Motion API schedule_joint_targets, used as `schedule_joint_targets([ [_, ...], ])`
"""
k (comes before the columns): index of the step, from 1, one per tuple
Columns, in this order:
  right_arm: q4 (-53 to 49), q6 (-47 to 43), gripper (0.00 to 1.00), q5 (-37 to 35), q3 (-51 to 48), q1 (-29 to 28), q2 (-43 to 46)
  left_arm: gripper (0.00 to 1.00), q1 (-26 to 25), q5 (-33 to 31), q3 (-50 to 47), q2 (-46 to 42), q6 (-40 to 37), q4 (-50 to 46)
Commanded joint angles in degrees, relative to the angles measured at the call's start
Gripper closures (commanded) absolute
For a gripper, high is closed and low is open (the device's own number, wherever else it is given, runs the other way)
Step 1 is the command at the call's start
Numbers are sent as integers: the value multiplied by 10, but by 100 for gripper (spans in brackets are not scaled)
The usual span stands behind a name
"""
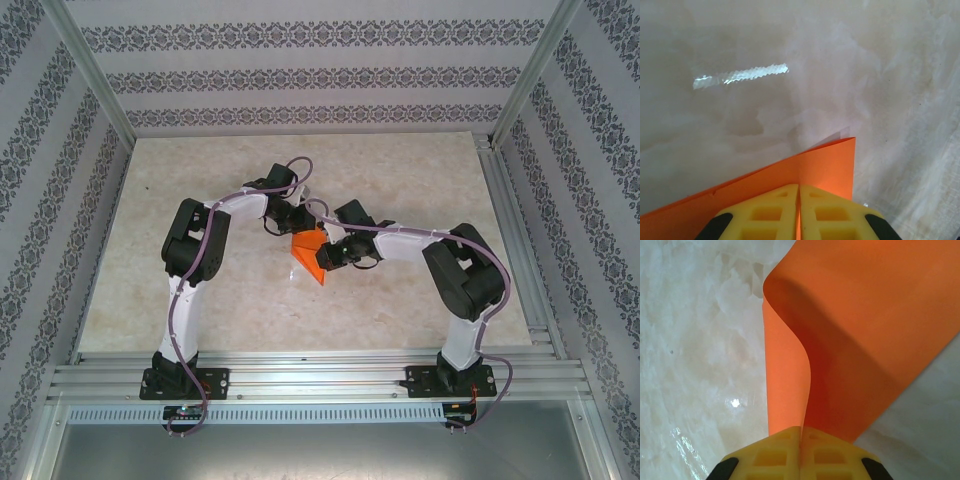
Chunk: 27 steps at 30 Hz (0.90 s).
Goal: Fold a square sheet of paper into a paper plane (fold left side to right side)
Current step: Third fold the triangle at the center of the table.
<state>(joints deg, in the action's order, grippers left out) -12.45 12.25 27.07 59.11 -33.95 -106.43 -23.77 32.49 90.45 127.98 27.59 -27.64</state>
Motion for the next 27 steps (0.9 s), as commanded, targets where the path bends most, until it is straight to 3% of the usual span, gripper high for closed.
schedule_joint_targets([
  [1, 9, -9, 100, 13, 15, 8, -16, 89, -5, -34, 2, 16, -14, -41],
  [27, 2, -11, 100, 7, 25, 14, -45, 89, -5, -36, 1, 17, -13, -40],
])
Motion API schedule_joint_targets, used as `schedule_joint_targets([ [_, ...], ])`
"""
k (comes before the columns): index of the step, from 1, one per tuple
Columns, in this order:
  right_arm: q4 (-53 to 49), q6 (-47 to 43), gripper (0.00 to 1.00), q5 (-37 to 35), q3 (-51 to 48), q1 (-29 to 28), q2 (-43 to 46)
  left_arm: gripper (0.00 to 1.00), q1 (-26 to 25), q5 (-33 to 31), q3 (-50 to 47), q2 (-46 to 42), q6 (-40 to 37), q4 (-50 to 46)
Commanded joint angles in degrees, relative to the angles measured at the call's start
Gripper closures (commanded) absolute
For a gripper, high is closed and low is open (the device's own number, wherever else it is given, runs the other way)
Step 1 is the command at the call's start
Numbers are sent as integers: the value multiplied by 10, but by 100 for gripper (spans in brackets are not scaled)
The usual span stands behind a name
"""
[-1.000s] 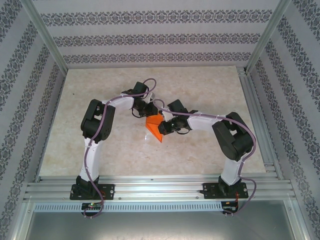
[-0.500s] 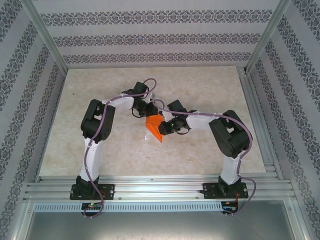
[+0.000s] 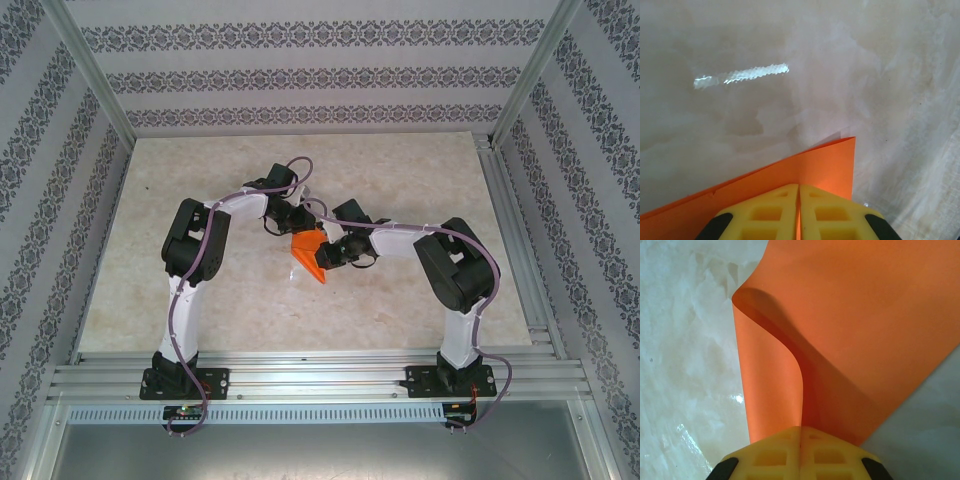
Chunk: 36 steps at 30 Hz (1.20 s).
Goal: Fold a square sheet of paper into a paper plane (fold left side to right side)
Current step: Third fold the triangle at the center of the table.
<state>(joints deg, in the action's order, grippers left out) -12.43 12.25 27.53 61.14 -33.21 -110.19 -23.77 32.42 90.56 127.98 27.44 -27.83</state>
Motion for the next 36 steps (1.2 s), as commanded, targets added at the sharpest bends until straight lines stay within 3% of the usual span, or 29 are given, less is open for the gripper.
schedule_joint_targets([
  [1, 1, -11, 100, 0, 3, 6, -6, 89, -5, -35, 0, 16, -12, -37],
  [17, 27, 18, 100, 5, -33, -2, 28, 89, -5, -36, -1, 17, -10, -35],
  [36, 17, 18, 100, -11, -32, -11, 8, 89, -6, -35, -1, 16, -10, -34],
])
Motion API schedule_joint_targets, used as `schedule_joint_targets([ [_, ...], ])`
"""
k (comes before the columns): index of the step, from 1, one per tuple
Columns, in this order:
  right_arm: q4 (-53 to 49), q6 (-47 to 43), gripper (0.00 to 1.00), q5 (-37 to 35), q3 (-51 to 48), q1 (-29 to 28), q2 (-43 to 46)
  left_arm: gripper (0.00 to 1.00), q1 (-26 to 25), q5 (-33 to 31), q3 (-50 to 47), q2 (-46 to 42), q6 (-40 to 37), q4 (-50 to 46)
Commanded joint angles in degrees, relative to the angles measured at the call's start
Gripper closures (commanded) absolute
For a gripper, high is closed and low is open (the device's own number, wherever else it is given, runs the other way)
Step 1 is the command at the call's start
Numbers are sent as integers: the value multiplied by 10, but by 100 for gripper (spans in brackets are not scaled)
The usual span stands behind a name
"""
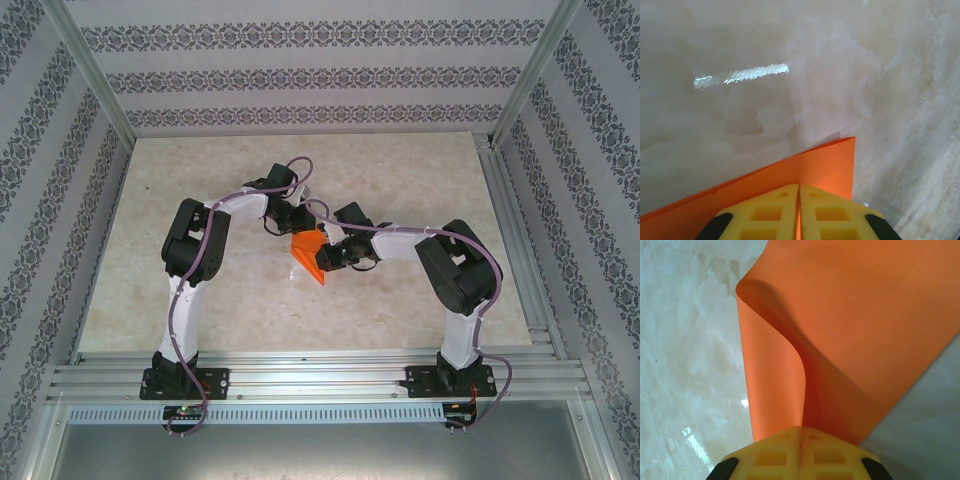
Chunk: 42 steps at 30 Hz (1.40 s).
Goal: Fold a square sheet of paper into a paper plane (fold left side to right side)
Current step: Third fold the triangle at the center of the table.
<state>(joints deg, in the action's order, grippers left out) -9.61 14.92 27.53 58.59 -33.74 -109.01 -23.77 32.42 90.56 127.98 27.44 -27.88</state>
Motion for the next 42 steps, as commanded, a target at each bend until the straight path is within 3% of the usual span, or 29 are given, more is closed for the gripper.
schedule_joint_targets([
  [1, -11, -9, 100, -12, -9, -5, -3, 89, -5, -35, -1, 16, -10, -34],
  [42, -17, -2, 100, -3, -11, 1, 28, 89, -6, -36, 0, 21, -11, -35],
])
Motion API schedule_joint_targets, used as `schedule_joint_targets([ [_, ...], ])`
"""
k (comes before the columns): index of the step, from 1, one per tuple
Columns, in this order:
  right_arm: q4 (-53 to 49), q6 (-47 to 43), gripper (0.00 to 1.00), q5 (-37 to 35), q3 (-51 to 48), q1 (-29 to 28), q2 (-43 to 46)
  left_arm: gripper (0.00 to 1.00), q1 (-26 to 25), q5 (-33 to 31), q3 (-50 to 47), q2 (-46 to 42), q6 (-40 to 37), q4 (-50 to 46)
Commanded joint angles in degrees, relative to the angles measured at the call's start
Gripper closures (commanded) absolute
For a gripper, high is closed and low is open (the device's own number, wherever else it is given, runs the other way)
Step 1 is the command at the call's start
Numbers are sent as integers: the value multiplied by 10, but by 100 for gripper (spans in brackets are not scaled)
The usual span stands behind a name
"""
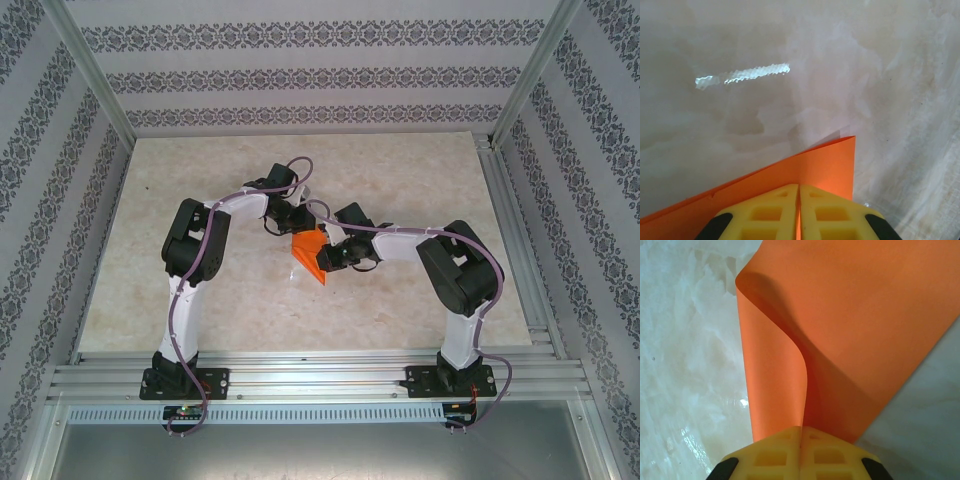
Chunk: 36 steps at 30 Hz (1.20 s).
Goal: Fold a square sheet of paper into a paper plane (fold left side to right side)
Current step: Third fold the triangle at the center of the table.
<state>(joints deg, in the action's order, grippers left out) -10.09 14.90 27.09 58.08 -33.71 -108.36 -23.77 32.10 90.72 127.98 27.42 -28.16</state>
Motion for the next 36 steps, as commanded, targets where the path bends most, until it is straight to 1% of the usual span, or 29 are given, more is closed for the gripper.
schedule_joint_targets([
  [1, -11, -1, 100, 2, -6, 0, 22, 89, -5, -34, -3, 20, -10, -31],
  [28, -15, -4, 100, -4, 25, 2, -5, 89, -5, -32, -5, 21, -9, -26],
  [36, -21, -8, 100, -8, 19, 5, -6, 89, -5, -32, -6, 21, -9, -26],
])
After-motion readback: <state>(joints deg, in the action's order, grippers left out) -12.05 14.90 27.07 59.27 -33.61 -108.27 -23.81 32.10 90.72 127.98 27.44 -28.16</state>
